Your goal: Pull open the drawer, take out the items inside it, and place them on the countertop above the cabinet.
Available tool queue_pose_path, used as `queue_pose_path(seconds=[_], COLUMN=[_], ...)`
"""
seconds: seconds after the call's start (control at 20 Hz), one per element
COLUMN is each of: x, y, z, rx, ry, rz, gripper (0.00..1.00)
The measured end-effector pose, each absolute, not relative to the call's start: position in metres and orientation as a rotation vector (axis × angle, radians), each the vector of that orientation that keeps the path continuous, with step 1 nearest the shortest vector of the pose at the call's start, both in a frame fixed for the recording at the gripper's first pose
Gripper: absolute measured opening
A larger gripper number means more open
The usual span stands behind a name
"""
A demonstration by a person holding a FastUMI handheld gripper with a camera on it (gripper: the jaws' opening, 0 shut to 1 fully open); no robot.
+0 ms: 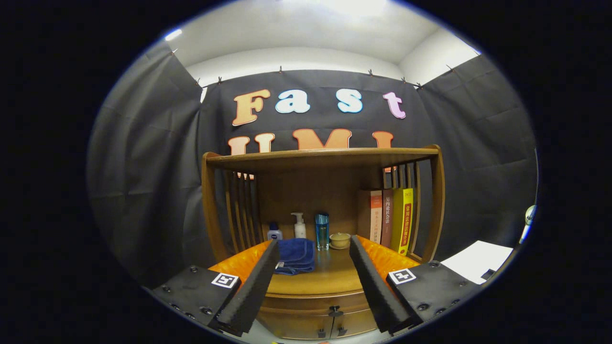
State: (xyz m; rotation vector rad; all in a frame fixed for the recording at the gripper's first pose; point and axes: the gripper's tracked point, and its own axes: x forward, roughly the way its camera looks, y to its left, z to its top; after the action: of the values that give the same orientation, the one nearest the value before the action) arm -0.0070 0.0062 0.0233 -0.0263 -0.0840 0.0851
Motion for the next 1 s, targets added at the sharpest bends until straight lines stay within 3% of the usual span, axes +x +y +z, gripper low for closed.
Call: queue_pose_path(seconds=[0.35, 1.0], x=[0.005, 0.045], y=[-0.003, -0.044], z=[-0.012, -0.229], rx=[-0.021, -0.077], ry=[-0.086, 0.114], rz=[0.086, 0.062], gripper=[0.98, 1.00])
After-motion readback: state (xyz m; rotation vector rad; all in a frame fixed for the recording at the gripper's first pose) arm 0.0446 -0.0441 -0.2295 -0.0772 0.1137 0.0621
